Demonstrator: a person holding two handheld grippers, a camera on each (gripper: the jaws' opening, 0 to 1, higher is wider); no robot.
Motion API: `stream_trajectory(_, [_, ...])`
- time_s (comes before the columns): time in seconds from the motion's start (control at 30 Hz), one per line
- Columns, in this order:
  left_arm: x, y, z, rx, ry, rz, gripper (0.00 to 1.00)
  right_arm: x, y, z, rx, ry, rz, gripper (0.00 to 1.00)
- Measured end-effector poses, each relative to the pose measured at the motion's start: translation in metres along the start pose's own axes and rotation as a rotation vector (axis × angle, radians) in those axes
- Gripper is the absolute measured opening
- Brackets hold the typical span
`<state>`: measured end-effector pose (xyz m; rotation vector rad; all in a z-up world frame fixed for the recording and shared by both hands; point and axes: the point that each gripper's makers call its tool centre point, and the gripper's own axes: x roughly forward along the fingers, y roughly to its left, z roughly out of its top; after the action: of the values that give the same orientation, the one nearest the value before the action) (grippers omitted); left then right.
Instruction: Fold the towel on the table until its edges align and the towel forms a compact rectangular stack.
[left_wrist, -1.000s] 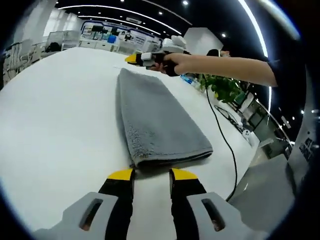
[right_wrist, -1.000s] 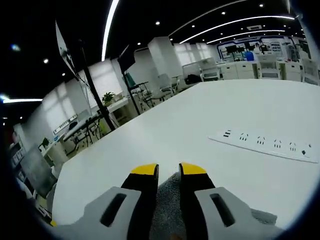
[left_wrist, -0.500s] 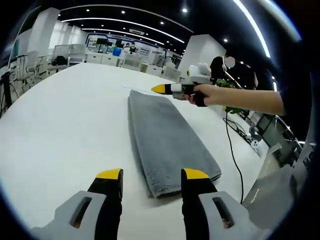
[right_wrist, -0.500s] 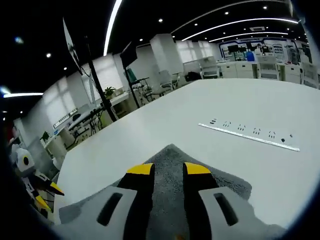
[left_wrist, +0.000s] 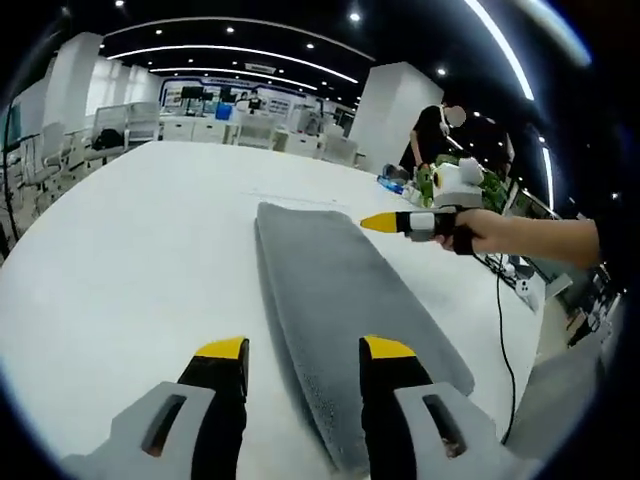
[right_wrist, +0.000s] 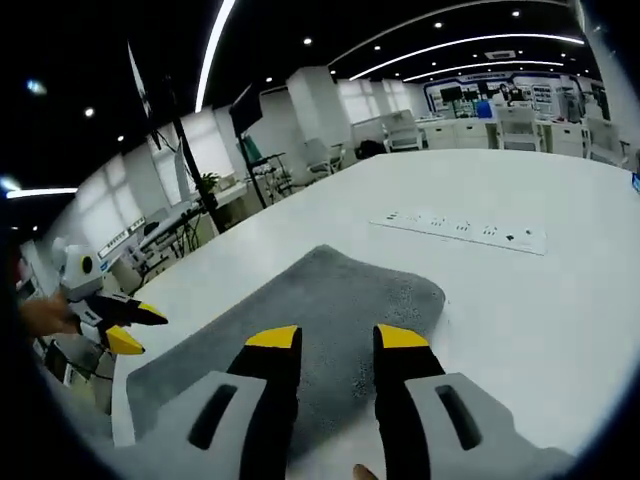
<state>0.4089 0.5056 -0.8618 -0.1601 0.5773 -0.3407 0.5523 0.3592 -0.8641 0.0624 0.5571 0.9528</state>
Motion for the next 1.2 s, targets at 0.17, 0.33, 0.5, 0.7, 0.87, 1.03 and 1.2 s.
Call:
stream_trajectory(0.17, [0.017, 0.016, 0.006, 0.000, 0.000, 0.030, 0.43, -0.013, 0.007, -0.004, -0.013, -0.017, -0.016, 0.26])
stream_trajectory(0.33, [0.031, 0.032, 0.010, -0.019, 0.007, 0.052, 0.41, -0.025, 0.016, -0.014, -0.035, -0.014, -0.013, 0.26])
stream_trajectory(0.5, [0.041, 0.045, 0.017, -0.033, -0.015, 0.105, 0.32, -0.033, 0.016, -0.030, -0.089, 0.003, -0.032, 0.22])
stream_trajectory(0.7, [0.060, 0.040, 0.012, -0.016, 0.012, 0.074, 0.30, -0.034, 0.019, -0.040, -0.071, 0.016, -0.026, 0.23])
stream_trajectory(0.87, [0.068, 0.037, 0.001, -0.007, 0.050, 0.080, 0.23, -0.029, 0.020, -0.054, -0.046, 0.043, -0.027, 0.22])
stream_trajectory(1.03, [0.069, 0.040, -0.001, -0.045, 0.047, 0.084, 0.22, -0.027, 0.023, -0.068, -0.056, 0.070, -0.020, 0.20])
stream_trajectory(1.2, [0.070, 0.037, -0.001, -0.009, 0.049, 0.079, 0.20, -0.024, 0.020, -0.074, -0.058, 0.071, -0.042, 0.16])
